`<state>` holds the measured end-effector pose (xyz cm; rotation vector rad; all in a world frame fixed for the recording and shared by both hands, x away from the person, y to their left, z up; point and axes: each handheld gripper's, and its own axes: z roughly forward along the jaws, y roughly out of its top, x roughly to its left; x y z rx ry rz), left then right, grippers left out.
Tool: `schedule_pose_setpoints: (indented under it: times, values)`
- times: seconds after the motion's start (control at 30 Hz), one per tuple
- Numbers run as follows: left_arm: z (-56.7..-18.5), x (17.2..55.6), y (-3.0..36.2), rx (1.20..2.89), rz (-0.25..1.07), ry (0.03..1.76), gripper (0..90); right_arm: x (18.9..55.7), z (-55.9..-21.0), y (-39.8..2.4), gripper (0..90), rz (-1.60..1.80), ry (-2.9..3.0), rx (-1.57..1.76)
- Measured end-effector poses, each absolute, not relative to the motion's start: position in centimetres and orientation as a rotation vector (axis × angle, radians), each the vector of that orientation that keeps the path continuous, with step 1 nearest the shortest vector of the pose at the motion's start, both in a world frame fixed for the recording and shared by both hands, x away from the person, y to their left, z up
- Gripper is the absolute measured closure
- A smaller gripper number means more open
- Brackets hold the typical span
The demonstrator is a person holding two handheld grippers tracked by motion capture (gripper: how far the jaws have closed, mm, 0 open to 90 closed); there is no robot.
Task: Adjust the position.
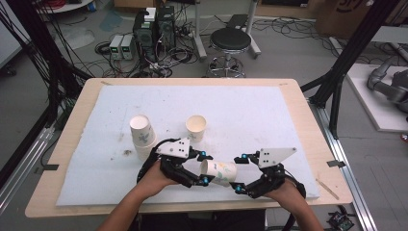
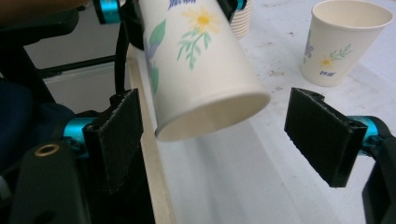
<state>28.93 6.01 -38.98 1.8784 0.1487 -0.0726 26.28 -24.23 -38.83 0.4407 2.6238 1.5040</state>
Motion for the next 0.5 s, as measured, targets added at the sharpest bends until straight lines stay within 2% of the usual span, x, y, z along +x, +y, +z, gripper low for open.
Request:
schedule_pose_setpoints:
  times: [0.5]
  values:
    - [-38.5, 28.9, 6.7, 1.800, -0.064, 0.145, 37.2, 26.1, -40.0, -24.8, 19.8, 1.558, 2.613, 0.437]
